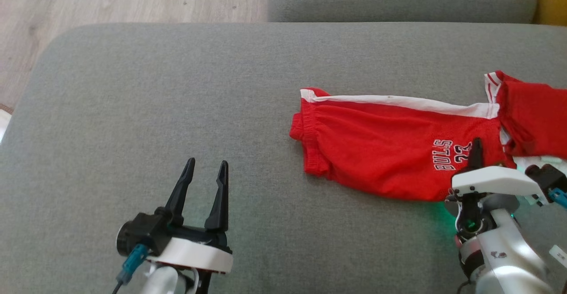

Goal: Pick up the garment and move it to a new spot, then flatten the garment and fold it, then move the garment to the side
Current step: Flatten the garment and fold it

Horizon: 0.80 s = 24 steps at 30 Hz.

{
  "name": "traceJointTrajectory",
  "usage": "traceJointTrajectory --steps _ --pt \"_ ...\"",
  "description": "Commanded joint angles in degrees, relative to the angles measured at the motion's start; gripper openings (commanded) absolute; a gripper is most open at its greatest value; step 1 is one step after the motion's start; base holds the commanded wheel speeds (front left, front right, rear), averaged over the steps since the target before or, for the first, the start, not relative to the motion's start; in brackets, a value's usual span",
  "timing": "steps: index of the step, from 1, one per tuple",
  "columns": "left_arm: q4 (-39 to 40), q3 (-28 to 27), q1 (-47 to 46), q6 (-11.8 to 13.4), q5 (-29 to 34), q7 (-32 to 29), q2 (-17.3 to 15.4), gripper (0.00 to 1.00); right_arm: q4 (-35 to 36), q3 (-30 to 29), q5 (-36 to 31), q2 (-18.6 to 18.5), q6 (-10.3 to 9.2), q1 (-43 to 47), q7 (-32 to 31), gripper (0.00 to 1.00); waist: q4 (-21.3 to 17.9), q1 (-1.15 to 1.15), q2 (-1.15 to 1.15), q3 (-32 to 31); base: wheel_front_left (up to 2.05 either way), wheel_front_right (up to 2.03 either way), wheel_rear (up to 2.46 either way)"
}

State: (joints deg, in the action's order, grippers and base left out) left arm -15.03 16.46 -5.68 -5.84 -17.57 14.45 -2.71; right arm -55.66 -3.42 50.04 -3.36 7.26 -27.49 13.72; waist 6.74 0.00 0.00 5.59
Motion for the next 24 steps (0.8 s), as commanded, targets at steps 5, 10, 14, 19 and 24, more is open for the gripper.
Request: traceJointTrajectory --steps 5,10,14,19,24 --pt "1.20 -2.41 -2.51 -0.30 0.75 0.55 -0.17 1.00 3.24 3.59 1.55 0.48 0.23 -2.18 0.83 0.00 1.39 0.00 0.00 0.31 0.00 0.00 0.00" --pt "0.86 -2.25 -2.68 -0.38 0.36 0.55 -0.17 1.00 5.94 8.18 3.29 0.48 0.23 -3.72 0.94 0.00 2.92 0.00 0.00 0.11 0.00 0.00 0.00" --pt "0.44 -1.92 -2.71 -0.35 0.02 0.55 -0.17 1.00 8.56 13.50 5.96 0.48 0.23 -4.29 0.94 0.00 4.28 0.00 0.00 -0.28 0.00 0.00 0.00" --pt "0.15 -1.72 -2.44 -0.11 -0.28 0.55 -0.17 1.00 10.55 20.43 8.75 0.48 0.23 -4.40 0.80 0.00 5.80 0.00 0.00 -0.80 0.00 0.00 0.00" --pt "-0.22 -1.46 -2.12 -0.09 -0.27 0.55 -0.17 1.00 10.82 25.70 10.99 0.48 0.23 -5.32 0.89 0.00 7.08 0.00 0.00 -0.88 0.00 0.00 0.00"
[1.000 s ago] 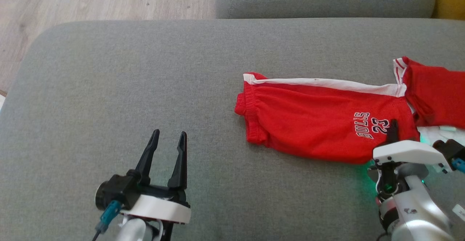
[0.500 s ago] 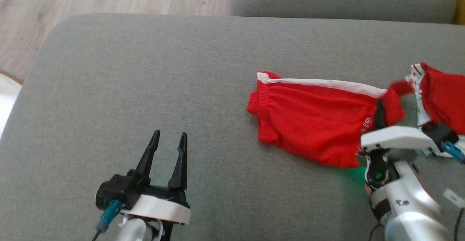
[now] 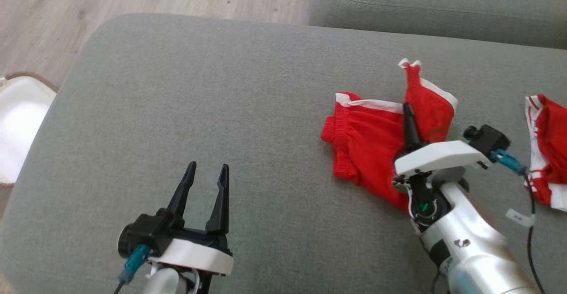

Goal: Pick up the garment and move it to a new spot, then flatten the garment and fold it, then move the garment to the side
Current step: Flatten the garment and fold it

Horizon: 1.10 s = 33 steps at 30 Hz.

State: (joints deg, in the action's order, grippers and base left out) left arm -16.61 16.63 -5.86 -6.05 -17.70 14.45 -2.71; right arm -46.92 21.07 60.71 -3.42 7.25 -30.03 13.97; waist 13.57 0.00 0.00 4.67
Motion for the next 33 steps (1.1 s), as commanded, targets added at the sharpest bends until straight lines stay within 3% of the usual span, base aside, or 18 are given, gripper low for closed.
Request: traceJointTrajectory --steps 1,20,21,22,23,28,33 --pt "1.26 -1.58 -1.97 0.10 -0.13 0.55 -0.17 1.00 2.02 2.12 0.72 0.54 0.24 -3.00 0.67 0.00 0.53 0.00 0.00 0.06 0.00 0.00 0.00" --pt "0.05 -1.63 -2.30 0.01 -0.01 0.55 -0.17 1.00 -2.85 15.64 4.30 0.54 0.24 -4.22 0.55 0.00 4.31 0.00 0.00 0.53 0.00 0.00 0.00" --pt "0.03 -1.69 -2.27 0.04 0.00 0.55 -0.17 1.00 -3.24 16.84 4.27 0.54 0.24 -4.12 0.25 0.22 4.28 0.00 0.00 0.49 0.00 0.00 0.00" --pt "0.03 -1.75 -2.26 0.10 -0.01 0.55 -0.17 1.00 -3.39 17.99 4.16 0.54 0.24 -4.12 0.19 0.96 4.20 0.00 0.00 0.47 0.00 0.00 0.00" --pt "0.08 -1.81 -2.22 0.20 -0.05 0.55 -0.17 1.00 -3.34 19.06 4.46 0.54 0.24 -4.02 -0.09 1.00 4.03 0.00 0.00 0.44 0.00 0.00 0.00" --pt "-0.01 -2.08 -2.02 0.44 -0.17 0.55 -0.17 1.00 -2.54 27.64 4.34 0.54 0.24 -3.56 -4.39 1.00 2.12 0.00 0.00 0.12 0.00 0.00 0.00" --pt "0.36 -2.75 -2.13 0.55 0.03 0.55 -0.17 1.00 -0.91 31.52 4.42 0.54 0.24 -3.72 -5.37 1.00 -0.61 0.00 0.00 -0.24 0.00 0.00 0.00"
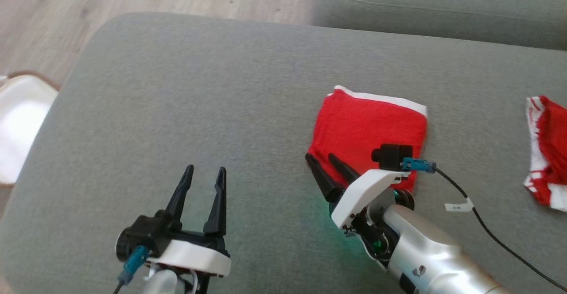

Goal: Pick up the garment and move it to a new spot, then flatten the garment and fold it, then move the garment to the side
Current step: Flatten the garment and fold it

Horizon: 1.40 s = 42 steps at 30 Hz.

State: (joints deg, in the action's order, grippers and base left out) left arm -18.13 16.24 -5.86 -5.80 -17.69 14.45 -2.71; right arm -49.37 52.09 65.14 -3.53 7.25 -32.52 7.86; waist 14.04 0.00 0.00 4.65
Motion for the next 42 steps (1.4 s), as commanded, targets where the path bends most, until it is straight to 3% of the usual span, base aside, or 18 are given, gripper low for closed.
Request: traceJointTrajectory --steps 1,5,11,16,22,28,42 --pt "2.02 -2.50 -2.14 0.30 0.10 0.55 -0.17 1.00 1.48 0.68 -0.47 0.65 0.24 -1.54 1.37 1.00 -1.71 0.00 0.00 -0.31 0.00 0.00 0.00" --pt "2.84 -3.33 -2.48 0.15 0.47 0.55 -0.17 1.00 1.22 -1.51 -1.83 0.06 0.24 -2.81 4.67 1.00 -4.49 0.00 0.00 -0.63 0.00 0.00 0.00" --pt "5.35 -4.77 -2.62 0.10 0.32 0.55 -0.17 1.00 2.71 -9.22 -8.40 -5.57 0.24 -2.76 7.05 1.00 -8.39 0.00 0.00 -1.22 0.00 0.00 0.00" --pt "7.91 -5.88 -2.26 0.11 0.12 0.55 -0.17 1.00 10.98 -26.80 -25.40 -8.69 0.24 2.72 7.11 1.00 -11.40 0.00 0.00 -1.41 0.00 0.00 0.00" --pt "9.42 -6.47 -1.56 0.14 0.19 0.55 -0.17 1.00 24.26 -44.79 -45.83 -2.53 0.24 15.73 7.13 1.00 -13.68 0.00 0.00 -1.59 0.00 0.00 0.00" --pt "9.81 -6.49 -1.15 0.28 0.09 0.55 -0.17 1.00 31.47 -50.63 -52.68 0.42 0.24 22.81 7.13 1.00 -14.44 0.00 0.00 -1.95 0.00 0.00 0.00" --pt "10.02 -4.78 -1.09 0.00 -0.16 0.55 -0.17 1.00 34.68 -50.82 -50.93 0.64 0.24 24.16 7.13 1.00 -12.76 0.00 0.00 -0.54 0.00 0.00 0.00"
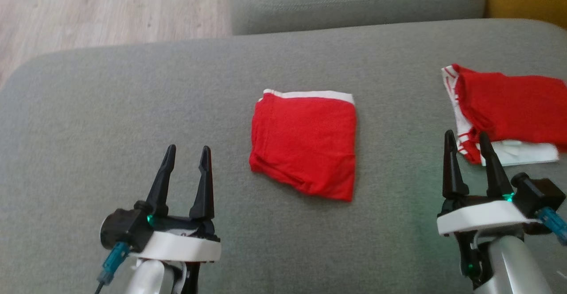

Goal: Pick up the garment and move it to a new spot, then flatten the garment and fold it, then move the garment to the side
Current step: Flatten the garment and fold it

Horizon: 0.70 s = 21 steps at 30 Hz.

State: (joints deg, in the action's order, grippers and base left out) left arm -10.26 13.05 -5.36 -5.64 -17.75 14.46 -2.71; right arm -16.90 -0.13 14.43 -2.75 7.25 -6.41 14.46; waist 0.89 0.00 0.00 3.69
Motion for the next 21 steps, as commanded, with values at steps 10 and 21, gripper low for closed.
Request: traceJointTrajectory --steps 10,21 --pt "1.92 -0.08 -5.03 -0.71 -0.44 0.54 -0.17 1.00 -4.53 3.67 -6.01 -0.13 0.24 -12.27 -1.57 0.00 6.30 0.00 0.00 6.86 0.00 0.00 0.00" --pt "1.12 2.50 -8.15 -0.98 -1.63 0.54 -0.17 1.00 -29.71 6.32 -11.54 -0.13 0.24 -26.00 -5.86 0.00 13.02 0.00 0.00 10.94 0.00 0.00 0.00"
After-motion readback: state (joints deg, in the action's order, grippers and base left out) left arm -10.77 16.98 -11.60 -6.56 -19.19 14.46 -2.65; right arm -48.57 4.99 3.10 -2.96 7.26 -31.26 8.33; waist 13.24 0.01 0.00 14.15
